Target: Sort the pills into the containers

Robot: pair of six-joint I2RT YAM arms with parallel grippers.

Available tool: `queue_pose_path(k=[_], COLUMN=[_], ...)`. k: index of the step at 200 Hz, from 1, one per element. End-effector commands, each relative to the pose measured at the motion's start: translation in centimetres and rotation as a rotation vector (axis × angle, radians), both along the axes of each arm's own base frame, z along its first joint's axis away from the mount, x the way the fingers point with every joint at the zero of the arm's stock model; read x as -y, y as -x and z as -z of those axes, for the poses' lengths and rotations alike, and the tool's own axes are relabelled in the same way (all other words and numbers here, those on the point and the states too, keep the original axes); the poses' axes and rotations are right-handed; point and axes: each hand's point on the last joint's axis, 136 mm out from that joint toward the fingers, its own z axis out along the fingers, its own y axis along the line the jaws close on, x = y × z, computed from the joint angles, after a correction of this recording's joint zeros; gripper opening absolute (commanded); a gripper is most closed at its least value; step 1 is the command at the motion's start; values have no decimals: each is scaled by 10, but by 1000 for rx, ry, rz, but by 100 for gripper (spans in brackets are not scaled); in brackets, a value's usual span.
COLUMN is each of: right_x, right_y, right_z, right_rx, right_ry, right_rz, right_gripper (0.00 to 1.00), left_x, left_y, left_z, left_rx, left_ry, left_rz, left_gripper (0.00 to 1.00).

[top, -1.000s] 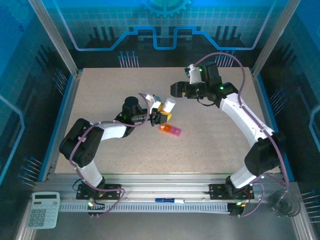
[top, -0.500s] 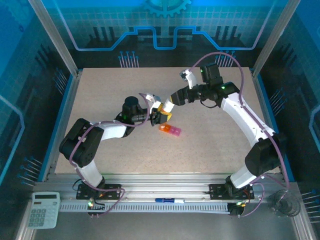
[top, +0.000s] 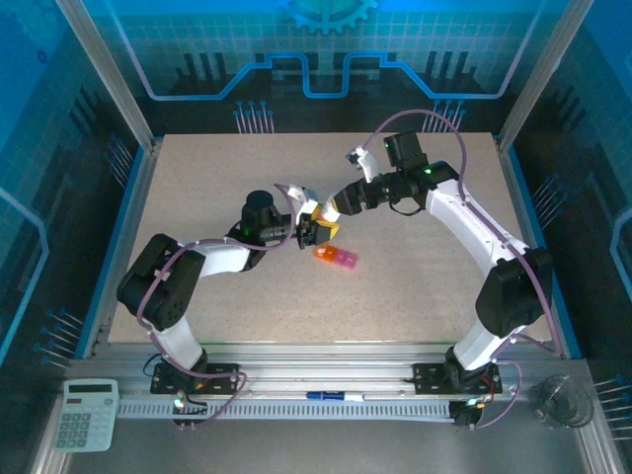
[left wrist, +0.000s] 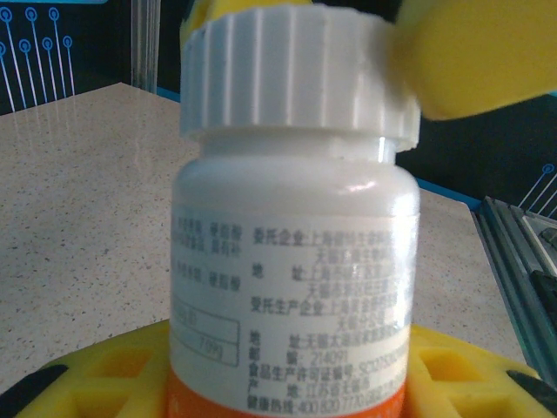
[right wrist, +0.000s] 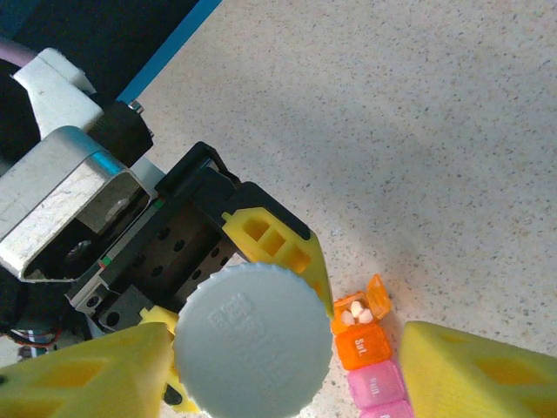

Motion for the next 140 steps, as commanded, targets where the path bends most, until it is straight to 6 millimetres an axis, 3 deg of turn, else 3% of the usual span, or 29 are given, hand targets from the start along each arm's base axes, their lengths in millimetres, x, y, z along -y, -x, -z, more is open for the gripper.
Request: queue_pose_path(k=[1, 66, 107, 140], right_x=[-9, -12, -3, -7], right_y=[1, 3, 4, 8], right_z=[-5, 7, 37, 44], right_rx=[-5, -87, -238, -275], right_ry=[-24, -31, 59, 27], right_rz=[-33, 35, 323, 402], right_gripper=[62, 39, 36, 38], left_x=[4, 3, 4, 4], left_y=[5, 4, 4, 4], left_z=[-29, -27, -26, -26], left_rx=[104, 102, 101, 99], left_ry=[33, 32, 32, 33], left_rz=[38, 36, 35, 35], left_gripper=[0, 0, 0, 0])
